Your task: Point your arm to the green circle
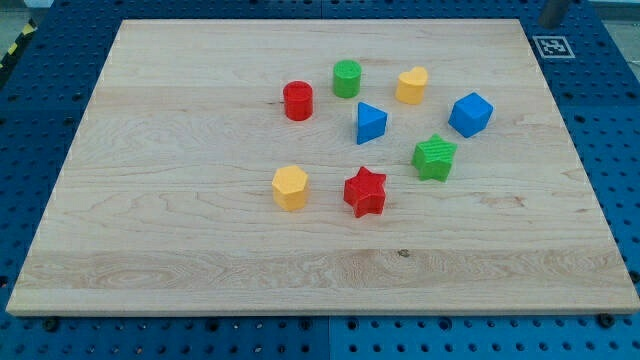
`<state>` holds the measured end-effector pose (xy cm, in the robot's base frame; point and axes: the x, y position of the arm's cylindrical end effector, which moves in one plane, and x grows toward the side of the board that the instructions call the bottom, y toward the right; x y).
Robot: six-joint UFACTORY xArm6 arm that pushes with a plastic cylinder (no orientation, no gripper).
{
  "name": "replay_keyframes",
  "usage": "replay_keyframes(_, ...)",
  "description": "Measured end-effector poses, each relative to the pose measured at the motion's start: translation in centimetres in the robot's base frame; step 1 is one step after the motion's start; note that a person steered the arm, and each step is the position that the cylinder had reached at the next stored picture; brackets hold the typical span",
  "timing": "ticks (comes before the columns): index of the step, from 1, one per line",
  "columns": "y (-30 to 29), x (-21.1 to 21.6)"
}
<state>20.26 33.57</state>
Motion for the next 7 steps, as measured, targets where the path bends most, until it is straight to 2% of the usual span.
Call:
replay_keyframes(3, -0.8, 1.2)
replay_keyframes(4, -6.4, 3.8)
replay_keyframes(5, -11.4, 8.2)
replay_keyframes(7, -21.2, 8.7)
